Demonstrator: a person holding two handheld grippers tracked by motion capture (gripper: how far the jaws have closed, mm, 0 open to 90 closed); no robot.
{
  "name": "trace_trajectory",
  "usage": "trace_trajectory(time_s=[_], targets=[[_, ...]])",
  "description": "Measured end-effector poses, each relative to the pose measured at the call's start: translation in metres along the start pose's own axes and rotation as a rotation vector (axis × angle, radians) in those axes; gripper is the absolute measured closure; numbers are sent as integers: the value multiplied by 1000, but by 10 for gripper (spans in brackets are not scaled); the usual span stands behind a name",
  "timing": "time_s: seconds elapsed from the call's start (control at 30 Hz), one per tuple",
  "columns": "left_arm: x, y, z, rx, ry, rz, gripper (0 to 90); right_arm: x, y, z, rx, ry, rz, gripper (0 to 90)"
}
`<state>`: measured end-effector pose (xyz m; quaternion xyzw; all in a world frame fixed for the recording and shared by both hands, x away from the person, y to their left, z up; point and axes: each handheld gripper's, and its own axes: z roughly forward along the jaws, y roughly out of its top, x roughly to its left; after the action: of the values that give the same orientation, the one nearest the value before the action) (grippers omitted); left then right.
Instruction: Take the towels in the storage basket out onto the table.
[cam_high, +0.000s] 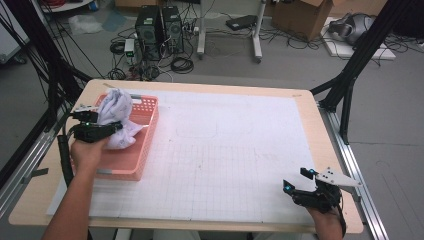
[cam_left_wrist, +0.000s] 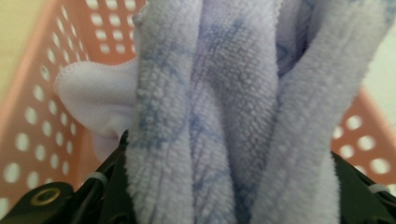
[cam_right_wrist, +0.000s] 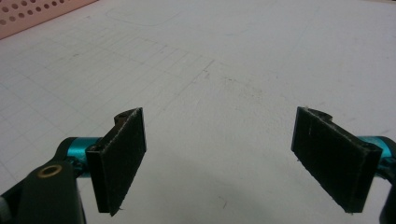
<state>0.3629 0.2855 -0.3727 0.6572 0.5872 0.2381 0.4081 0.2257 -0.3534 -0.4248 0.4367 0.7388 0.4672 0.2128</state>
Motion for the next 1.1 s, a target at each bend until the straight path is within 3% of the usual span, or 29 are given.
trace_trajectory(time_s=[0.03, 0.07, 0.13, 0.3, 0.4, 0.43, 0.6, 0.67, 1.1], targets=[[0, 0, 0, 0, 0, 0, 576, 0, 0, 0, -1, 1, -1, 167], [-2, 1, -8, -42, -11, -1, 575, 0, 0, 0, -1, 1, -1, 167], [-3, 2, -12, -68, -20, -3, 577, 1, 0, 1, 2, 2, -2, 167], [-19, 10, -32, -188, -98, 29, 590, 3, 1, 2, 3, 7, -4, 167], [-28, 14, -37, -216, -110, 54, 603, 4, 2, 1, -2, 7, -4, 167], [-34, 18, -40, -230, -105, 97, 609, 4, 2, 1, -5, 5, -2, 166], [-44, 27, -47, -264, -131, 137, 617, 3, 1, -1, -10, 2, 2, 167], [-52, 35, -52, -273, -144, 188, 617, 2, 1, -2, -13, 2, 1, 167], [-72, 61, -65, -377, -226, 267, 618, 3, 1, -2, -10, 9, 3, 167]])
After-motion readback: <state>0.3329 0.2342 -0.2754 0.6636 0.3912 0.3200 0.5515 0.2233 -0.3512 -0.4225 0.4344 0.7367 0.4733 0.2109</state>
